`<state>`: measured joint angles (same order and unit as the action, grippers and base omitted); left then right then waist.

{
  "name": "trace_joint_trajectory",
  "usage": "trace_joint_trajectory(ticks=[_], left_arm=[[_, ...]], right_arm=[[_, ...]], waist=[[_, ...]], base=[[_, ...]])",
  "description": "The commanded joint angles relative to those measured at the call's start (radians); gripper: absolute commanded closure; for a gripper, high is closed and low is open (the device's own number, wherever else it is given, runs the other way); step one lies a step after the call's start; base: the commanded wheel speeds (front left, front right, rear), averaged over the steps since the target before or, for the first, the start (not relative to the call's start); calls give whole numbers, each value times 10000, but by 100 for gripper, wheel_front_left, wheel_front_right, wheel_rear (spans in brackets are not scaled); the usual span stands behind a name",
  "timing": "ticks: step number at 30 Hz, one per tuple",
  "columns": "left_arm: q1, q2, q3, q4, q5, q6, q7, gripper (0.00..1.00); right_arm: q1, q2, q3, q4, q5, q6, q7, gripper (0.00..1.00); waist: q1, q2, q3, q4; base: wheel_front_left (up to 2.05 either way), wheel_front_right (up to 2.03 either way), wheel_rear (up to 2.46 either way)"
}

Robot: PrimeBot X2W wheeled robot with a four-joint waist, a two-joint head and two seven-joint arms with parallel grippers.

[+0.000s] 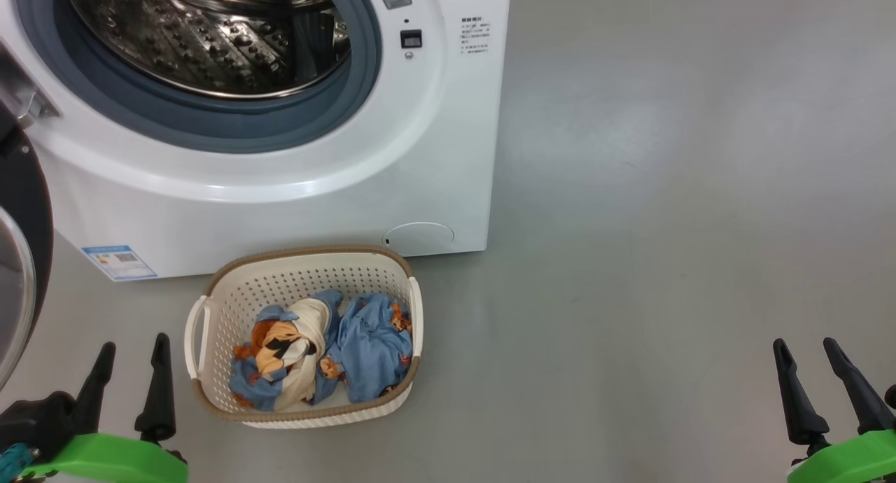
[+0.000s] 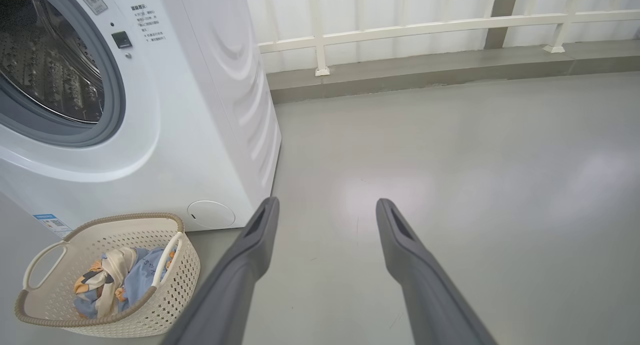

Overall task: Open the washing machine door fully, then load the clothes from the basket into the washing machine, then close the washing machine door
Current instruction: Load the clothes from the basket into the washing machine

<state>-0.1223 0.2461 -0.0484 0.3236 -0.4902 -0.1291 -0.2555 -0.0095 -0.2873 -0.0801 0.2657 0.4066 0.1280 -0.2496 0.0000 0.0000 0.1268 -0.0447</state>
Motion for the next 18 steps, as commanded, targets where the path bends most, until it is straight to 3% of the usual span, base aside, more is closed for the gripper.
trace_joint_trajectory(ticks=[1, 18], left_arm=[[-302, 372, 363, -194, -65, -15, -63, 0], [-469, 408, 416, -175, -149, -15, -63, 0]], right_arm=[[-43, -190, 144, -258, -106, 27, -122, 0], [-135, -125, 151, -284, -116, 27, -122, 0]], waist=[[0, 0, 21, 0], [0, 0, 140, -45]], base=[[92, -128, 37], [91, -127, 35]])
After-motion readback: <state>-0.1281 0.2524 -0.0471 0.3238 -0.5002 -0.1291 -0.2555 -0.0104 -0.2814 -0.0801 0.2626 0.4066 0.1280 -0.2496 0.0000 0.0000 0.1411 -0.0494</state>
